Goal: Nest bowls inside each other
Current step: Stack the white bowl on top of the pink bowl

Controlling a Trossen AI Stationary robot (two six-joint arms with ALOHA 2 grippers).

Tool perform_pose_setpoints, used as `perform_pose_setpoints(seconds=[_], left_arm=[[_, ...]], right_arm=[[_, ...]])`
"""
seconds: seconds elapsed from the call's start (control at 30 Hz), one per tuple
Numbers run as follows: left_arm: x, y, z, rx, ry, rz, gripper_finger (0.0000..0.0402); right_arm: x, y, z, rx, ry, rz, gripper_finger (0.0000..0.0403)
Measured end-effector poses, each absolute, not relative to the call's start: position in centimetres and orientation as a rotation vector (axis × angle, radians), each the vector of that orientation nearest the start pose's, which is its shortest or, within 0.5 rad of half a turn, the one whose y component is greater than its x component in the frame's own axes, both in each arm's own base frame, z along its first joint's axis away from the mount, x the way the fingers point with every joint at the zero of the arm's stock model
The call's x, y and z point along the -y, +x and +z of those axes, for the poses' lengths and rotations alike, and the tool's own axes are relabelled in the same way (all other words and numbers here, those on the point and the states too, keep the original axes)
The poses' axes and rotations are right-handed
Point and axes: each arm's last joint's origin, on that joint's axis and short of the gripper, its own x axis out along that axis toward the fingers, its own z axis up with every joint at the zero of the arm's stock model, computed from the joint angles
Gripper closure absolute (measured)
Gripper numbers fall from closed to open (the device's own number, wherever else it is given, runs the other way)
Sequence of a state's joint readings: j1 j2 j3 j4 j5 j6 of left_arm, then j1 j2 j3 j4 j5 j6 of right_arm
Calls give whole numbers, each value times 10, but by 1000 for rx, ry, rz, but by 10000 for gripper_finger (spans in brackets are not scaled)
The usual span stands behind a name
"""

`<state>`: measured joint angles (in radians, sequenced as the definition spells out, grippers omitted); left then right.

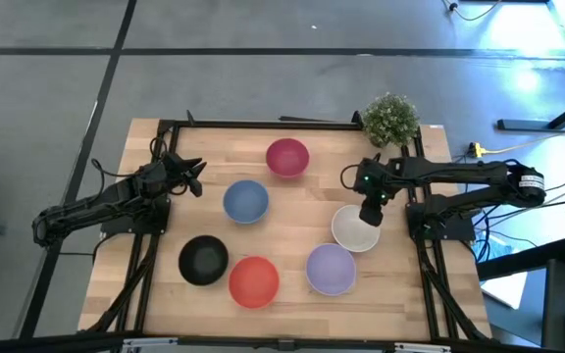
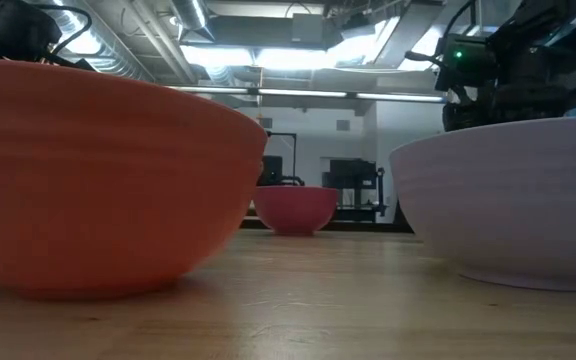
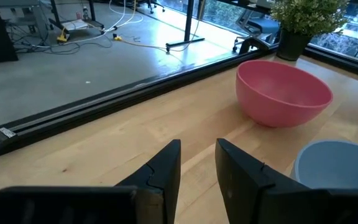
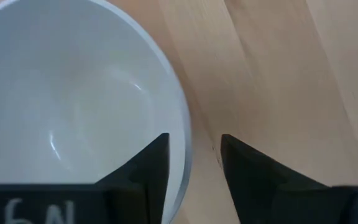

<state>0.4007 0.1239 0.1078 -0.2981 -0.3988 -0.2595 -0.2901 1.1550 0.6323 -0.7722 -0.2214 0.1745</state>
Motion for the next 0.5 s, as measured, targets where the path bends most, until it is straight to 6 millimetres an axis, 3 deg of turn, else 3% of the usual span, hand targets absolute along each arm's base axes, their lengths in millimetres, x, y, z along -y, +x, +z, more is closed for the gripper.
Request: perform_pose_setpoints(seconds=[0.27,0.5], left_arm=[[-47,82,163,-218,-244,830,306],[-47,82,163,-218,-244,830,306]], right_arm=[[46,177,180,-1261,474,-169,383],[47,177,180,-1264,471,-182,386]])
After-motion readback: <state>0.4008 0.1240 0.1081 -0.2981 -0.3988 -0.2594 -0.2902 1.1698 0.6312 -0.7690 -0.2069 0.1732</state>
